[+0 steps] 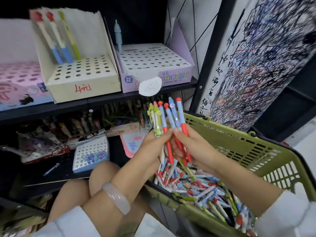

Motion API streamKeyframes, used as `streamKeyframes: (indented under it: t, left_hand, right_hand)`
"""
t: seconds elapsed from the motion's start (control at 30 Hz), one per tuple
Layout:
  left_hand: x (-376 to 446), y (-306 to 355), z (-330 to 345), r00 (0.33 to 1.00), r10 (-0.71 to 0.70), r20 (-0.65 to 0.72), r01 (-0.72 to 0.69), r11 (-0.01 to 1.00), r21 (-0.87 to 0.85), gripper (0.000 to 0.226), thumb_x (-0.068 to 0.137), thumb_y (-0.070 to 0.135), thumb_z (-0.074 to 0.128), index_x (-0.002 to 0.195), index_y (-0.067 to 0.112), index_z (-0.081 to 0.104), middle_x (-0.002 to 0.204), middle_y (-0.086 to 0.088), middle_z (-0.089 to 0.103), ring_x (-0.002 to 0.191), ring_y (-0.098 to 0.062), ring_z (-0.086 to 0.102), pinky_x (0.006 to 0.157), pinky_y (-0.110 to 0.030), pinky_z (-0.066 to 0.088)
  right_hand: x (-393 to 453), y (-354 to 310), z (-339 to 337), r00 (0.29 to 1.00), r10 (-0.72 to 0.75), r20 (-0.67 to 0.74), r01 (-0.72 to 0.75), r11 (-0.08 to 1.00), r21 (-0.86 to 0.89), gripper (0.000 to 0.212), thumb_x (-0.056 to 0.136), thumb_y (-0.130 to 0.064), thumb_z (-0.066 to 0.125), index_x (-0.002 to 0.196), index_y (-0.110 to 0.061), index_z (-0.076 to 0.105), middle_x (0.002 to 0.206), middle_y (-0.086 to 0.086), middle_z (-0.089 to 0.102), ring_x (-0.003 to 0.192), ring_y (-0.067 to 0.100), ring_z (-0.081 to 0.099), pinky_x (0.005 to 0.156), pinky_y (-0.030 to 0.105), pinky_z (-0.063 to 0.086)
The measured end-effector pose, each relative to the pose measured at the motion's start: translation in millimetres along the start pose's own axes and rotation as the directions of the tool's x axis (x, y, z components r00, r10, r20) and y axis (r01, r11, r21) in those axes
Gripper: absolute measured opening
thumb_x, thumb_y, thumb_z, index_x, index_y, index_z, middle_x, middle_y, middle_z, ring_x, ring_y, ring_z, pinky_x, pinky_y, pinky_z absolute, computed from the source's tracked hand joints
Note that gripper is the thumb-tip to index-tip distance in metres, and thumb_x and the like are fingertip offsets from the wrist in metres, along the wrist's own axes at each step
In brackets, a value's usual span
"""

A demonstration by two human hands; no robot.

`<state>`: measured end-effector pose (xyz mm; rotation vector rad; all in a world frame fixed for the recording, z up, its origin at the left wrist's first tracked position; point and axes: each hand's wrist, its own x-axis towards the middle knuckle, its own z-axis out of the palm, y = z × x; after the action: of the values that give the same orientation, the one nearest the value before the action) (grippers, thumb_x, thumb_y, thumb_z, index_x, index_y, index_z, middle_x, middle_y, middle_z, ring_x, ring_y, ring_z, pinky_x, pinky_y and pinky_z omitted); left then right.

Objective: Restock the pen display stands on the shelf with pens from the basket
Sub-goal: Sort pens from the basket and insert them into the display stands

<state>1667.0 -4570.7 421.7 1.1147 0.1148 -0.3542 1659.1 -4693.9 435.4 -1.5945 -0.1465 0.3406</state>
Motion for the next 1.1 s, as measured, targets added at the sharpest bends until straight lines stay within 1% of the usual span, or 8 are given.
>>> streamKeyframes:
  t: [0.07,0.17,0.33,0.5,0.63,0.8,0.93,1.1]
  left_hand:
    - [-7,14,1,0.997,0.063,-0.037,-0.067,0.994,-0.092,0.024,0.093,0.016,0.052,0.113,0.004,0.059,0.056,-0.007,0.063,0.044,-0.018,0.060,0.040,-0.023,0.047]
    - [-16,36,-4,0.971,0.224,-0.090,-0.233,0.966,-0.112,0.020,0.093,0.015,0.050,0.110,0.015,0.061,0.073,-0.003,0.071,0.062,-0.015,0.068,0.049,-0.024,0.052]
    - [-36,78,-17,0.865,0.473,-0.168,-0.480,0.877,-0.002,0.020,0.093,0.014,0.051,0.108,0.017,0.063,0.098,0.001,0.073,0.091,-0.010,0.068,0.072,-0.019,0.053]
    - [-52,112,-38,0.837,0.496,-0.230,-0.492,0.867,0.081,0.015,0.094,0.021,0.053,0.091,0.016,0.067,0.070,-0.002,0.072,0.072,-0.014,0.070,0.070,-0.035,0.057]
    - [-60,134,-63,0.807,0.535,-0.250,-0.496,0.844,0.207,0.024,0.095,0.028,0.050,0.085,0.012,0.064,0.042,-0.005,0.058,0.036,-0.017,0.055,0.039,-0.028,0.044]
    - [-57,164,-92,0.802,0.531,-0.273,-0.508,0.847,0.155,0.018,0.093,0.020,0.051,0.084,0.006,0.059,0.042,-0.008,0.055,0.031,-0.020,0.049,0.032,-0.024,0.040]
    - [-52,181,-105,0.802,0.519,-0.295,-0.498,0.854,0.148,0.018,0.093,0.017,0.053,0.081,0.005,0.060,0.047,-0.012,0.060,0.037,-0.023,0.056,0.033,-0.026,0.043]
    - [-43,202,-121,0.817,0.509,-0.272,-0.498,0.860,0.113,0.023,0.092,0.011,0.053,0.071,0.002,0.059,0.045,-0.010,0.058,0.039,-0.019,0.058,0.037,-0.023,0.047]
  right_hand:
    - [4,-15,21,0.994,-0.083,-0.075,0.077,0.995,-0.069,0.021,0.100,-0.028,0.038,0.097,-0.009,0.048,0.051,-0.001,0.046,0.039,0.009,0.043,0.039,0.020,0.039]
    - [13,-36,48,0.971,-0.205,-0.123,0.176,0.961,-0.214,0.025,0.099,-0.033,0.039,0.098,-0.013,0.053,0.060,0.002,0.053,0.044,0.003,0.050,0.041,0.014,0.039]
    - [31,-66,88,0.911,-0.380,-0.161,0.314,0.891,-0.329,0.023,0.098,-0.040,0.037,0.096,-0.031,0.058,0.080,-0.005,0.062,0.075,0.009,0.059,0.076,0.030,0.046]
    - [55,-93,123,0.818,-0.553,-0.158,0.362,0.709,-0.605,0.040,0.086,-0.046,0.027,0.088,-0.024,0.060,0.096,-0.010,0.046,0.104,0.019,0.040,0.096,0.037,0.031]
    - [76,-112,145,0.851,-0.519,-0.080,0.377,0.710,-0.595,0.052,0.088,-0.047,0.026,0.121,-0.020,0.057,0.137,0.002,0.042,0.130,0.019,0.031,0.112,0.042,0.019]
    - [101,-133,165,0.903,-0.424,0.060,0.405,0.800,-0.443,0.033,0.099,-0.044,0.027,0.097,-0.030,0.057,0.113,0.003,0.052,0.104,0.015,0.052,0.088,0.029,0.038]
    - [120,-146,181,0.917,-0.392,0.073,0.382,0.812,-0.441,0.048,0.098,-0.049,0.022,0.066,-0.026,0.049,0.069,-0.001,0.053,0.063,0.010,0.051,0.059,0.025,0.038]
    - [146,-166,188,0.885,-0.456,0.090,0.434,0.739,-0.515,0.052,0.099,-0.048,0.020,0.065,-0.023,0.050,0.054,-0.005,0.048,0.050,0.008,0.046,0.044,0.015,0.037]
